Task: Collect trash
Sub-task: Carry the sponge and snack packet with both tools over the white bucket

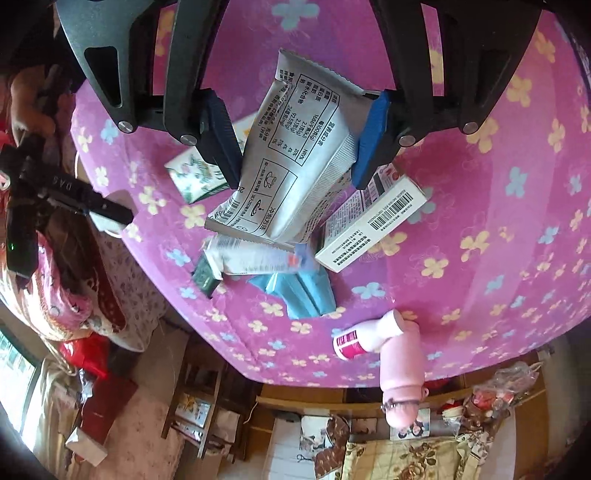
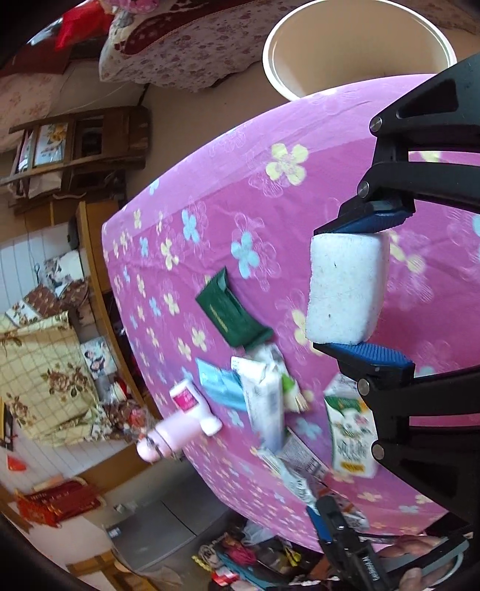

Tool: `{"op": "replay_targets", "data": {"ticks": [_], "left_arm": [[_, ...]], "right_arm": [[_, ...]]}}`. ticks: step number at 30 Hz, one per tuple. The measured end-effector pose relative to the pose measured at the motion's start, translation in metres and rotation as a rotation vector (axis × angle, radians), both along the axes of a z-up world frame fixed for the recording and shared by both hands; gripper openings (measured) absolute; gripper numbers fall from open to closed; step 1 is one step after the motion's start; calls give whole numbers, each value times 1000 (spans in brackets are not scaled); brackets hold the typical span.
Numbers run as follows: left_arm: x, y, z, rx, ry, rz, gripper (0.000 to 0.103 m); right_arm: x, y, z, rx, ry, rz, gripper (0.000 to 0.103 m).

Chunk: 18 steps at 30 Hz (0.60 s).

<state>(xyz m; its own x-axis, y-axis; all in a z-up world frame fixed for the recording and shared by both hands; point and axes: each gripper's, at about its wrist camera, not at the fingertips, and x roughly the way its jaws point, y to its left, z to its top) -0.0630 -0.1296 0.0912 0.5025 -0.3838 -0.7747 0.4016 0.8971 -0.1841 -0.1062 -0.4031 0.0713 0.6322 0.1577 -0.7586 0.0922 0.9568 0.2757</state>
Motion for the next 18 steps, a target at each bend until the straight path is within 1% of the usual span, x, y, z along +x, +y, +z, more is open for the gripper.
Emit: {"op": "replay_targets", "data": {"ticks": [7, 18], "left_arm": [[-24, -11, 11, -4, -35, -11, 58], [-48, -44, 11, -5, -47, -47, 58]], "right_arm": [[-21, 9, 8, -1, -10, 32, 49], [-46, 7, 11, -11, 6, 42, 50]]}}
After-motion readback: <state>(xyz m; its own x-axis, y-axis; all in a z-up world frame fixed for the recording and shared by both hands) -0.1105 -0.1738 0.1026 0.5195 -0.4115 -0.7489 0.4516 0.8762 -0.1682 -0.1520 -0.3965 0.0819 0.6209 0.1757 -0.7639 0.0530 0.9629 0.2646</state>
